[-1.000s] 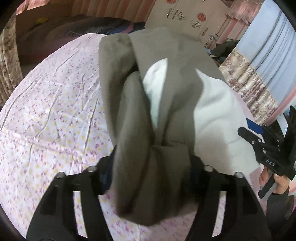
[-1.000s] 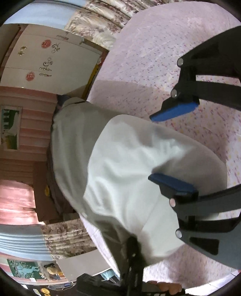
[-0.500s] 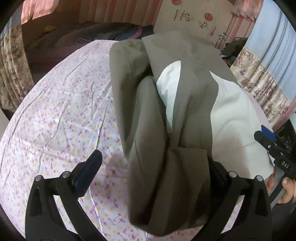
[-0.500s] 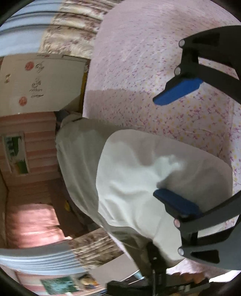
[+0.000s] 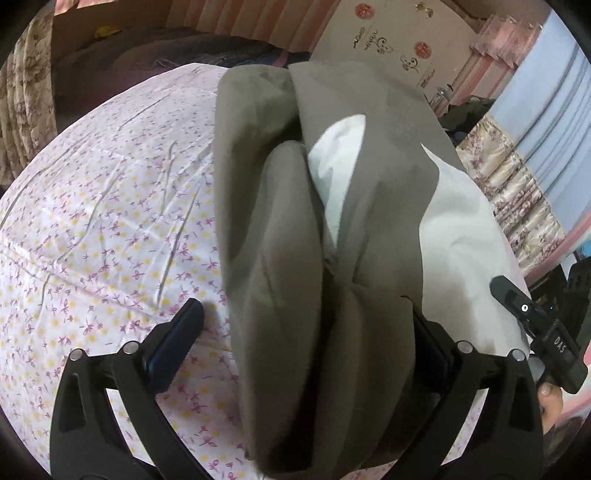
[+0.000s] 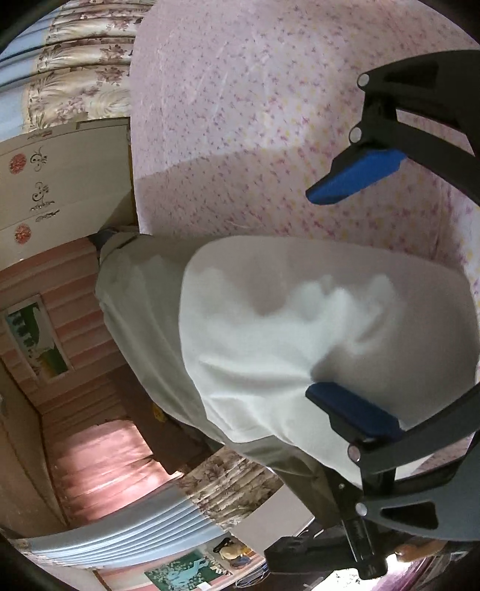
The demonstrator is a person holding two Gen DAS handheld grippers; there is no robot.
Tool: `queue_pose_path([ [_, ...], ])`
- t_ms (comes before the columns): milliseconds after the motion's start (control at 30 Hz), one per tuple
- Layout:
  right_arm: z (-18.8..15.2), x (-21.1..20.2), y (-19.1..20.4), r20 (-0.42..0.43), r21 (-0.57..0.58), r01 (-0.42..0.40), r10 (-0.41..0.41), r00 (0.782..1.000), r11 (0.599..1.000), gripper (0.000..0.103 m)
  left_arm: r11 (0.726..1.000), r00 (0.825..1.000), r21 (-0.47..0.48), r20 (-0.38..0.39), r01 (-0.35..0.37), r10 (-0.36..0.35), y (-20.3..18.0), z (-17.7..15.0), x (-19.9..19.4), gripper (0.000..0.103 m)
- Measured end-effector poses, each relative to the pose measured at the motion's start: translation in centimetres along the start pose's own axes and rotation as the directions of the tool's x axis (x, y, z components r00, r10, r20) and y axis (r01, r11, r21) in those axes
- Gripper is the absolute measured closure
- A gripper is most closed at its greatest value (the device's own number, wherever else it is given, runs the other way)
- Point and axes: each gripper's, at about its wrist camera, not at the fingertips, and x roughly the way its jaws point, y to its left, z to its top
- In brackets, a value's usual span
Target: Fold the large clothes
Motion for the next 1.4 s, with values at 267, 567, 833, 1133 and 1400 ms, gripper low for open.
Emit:
queue_pose_path([
  [267,-0.7,2.2,0.8,-0.071,0.051,-0.06,0.063,0.995,0.997,0.018,0.996,0.999,0.076,-0.024,0.041,-0.04,-2.1,0.9,1.4,0.015],
  [567,1.0,-0.1,2.5,0.024,-0.235,-0.007,0.013,1.0,0.972,0.06,0.988,0.997,0.137,0.053,-0.069,0.063,-6.7,1.3,0.7,0.045],
  [833,3.3,-6.0,-2.7,0.179,-0.28,0.158,-0.11,0.978,0.947,0.062,0.975,0.997,0.222,0.082,-0.02,0.002,-16.6,0.7,1.7,0.058],
  [1133,0.7,-11.8,-11.7,0.132,-0.173,0.314,-0.294,0.947,0.933,0.062,0.893,0.996,0.443,0.015,0.076,-0.092,-26.6,-2.4,4.4,0.052],
  [1400,-0.4,-11.0,-13.0,0.098,-0.163,0.319,-0.307,0.947,0.934,0.052,0.921,0.996,0.379,-0.041,0.092,-0.082,-23.8,-2.6,6.3,0.016],
])
